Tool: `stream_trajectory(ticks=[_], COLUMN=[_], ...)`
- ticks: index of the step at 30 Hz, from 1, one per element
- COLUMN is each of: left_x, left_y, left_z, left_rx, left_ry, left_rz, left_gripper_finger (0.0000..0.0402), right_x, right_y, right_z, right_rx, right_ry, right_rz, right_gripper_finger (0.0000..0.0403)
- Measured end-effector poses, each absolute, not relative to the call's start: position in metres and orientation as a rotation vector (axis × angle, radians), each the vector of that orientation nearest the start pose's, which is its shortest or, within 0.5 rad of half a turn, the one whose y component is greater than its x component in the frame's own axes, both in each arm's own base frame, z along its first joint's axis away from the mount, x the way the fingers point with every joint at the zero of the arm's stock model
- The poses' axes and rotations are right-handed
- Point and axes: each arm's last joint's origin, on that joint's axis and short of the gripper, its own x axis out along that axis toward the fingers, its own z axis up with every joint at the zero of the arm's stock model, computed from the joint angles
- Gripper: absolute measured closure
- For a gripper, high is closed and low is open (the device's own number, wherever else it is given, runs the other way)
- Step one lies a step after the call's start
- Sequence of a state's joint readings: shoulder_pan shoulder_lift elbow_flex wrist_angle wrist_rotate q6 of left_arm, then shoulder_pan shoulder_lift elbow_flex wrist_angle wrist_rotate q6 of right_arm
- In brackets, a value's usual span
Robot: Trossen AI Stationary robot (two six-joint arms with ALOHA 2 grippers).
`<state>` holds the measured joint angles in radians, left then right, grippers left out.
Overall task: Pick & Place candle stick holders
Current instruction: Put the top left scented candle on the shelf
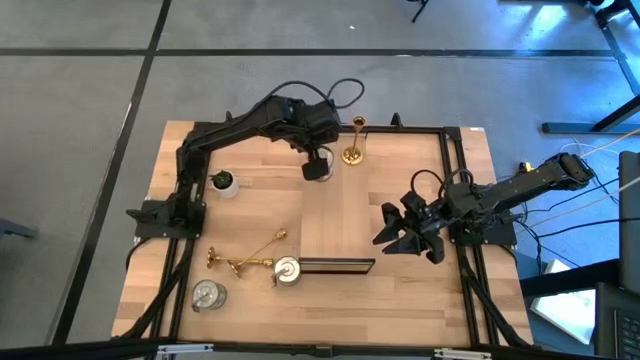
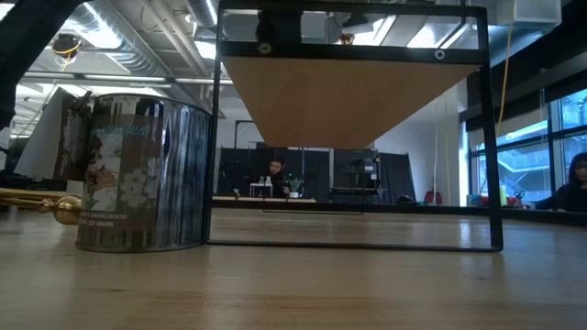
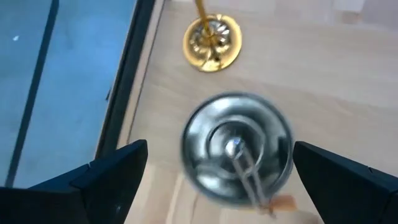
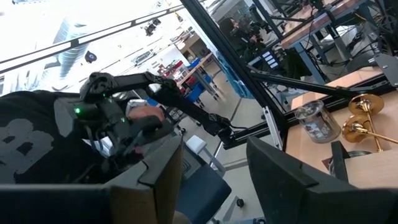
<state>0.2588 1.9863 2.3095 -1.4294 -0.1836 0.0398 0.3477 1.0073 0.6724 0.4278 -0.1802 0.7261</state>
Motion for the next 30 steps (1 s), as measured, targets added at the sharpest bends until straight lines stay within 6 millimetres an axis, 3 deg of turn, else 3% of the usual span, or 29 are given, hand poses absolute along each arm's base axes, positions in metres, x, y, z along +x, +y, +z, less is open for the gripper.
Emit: stream_trajectory(ticks=[6,12,18,23,26,30], left_x=[0.348,0.336,0.337,0.343,0.346,0.347], left_y=[0.094,0.072,0.051,0.043,0.043,0.050], left_z=[0.418,0.431,0.423,0.405,0.391,0.372], left_rx=[-0.126,-0.205,-0.231,-0.198,-0.214,-0.252], left_ry=[1.080,1.057,1.122,1.177,1.227,1.309], left_rz=[0.318,0.285,0.261,0.404,0.437,0.431], left_gripper_finger=[0.0002,0.0001,0.0001,0.0007,0.0041,0.0140], right_x=[0.211,0.211,0.211,0.211,0.211,0.210], right_y=[0.082,0.082,0.082,0.082,0.082,0.082], right_z=[0.312,0.312,0.311,0.311,0.311,0.311], right_rx=[0.723,0.725,0.733,0.733,0.733,0.732], right_ry=[0.106,0.109,0.112,0.115,0.116,0.119], right_rz=[0.542,0.544,0.544,0.543,0.543,0.550], right_gripper_finger=[0.0222,0.0222,0.0222,0.0222,0.0222,0.0222])
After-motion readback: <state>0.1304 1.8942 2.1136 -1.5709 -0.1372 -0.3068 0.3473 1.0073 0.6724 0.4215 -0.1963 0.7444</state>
